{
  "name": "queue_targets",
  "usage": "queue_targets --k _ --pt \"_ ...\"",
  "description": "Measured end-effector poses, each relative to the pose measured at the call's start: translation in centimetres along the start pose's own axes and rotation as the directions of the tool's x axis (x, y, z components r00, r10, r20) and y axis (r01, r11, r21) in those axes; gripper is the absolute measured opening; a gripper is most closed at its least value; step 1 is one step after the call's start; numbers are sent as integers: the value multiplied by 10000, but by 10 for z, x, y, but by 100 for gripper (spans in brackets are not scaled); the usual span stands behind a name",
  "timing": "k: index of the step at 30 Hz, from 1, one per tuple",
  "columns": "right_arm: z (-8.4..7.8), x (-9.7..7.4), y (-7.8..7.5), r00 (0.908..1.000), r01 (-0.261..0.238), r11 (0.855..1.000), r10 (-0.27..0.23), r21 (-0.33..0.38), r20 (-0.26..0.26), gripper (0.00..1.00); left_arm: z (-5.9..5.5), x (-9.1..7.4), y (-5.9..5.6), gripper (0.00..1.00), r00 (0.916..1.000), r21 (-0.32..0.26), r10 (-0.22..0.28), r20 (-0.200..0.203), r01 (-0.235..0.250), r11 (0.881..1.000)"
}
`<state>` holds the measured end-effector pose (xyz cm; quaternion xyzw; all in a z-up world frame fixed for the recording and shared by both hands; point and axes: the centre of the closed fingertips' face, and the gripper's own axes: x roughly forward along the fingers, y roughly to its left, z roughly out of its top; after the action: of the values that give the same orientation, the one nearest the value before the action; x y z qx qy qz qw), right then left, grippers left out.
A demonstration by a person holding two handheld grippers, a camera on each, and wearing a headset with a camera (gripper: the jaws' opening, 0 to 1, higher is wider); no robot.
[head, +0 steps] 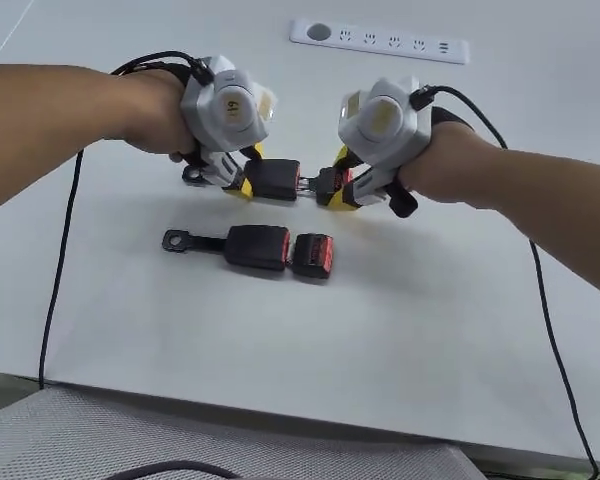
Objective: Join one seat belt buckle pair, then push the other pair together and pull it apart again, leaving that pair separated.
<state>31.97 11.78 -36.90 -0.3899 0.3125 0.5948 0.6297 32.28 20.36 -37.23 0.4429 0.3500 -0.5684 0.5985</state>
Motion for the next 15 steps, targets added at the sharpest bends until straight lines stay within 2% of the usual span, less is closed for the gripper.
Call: queue_targets --k 8,10,15 --pt "1 -1 -1 9999 -59 10000 59 22 88 32 -1 0 0 30 10000 27 -34 -13 34 10000" --pt "4 -1 -1 9998 14 9998 -18 195 189 31 -1 0 1 30 9999 -150 -94 60 95 9998" --pt "11 -2 5 9996 34 9997 -40 238 267 31 0 0 -1 30 9999 -137 -133 60 134 9998"
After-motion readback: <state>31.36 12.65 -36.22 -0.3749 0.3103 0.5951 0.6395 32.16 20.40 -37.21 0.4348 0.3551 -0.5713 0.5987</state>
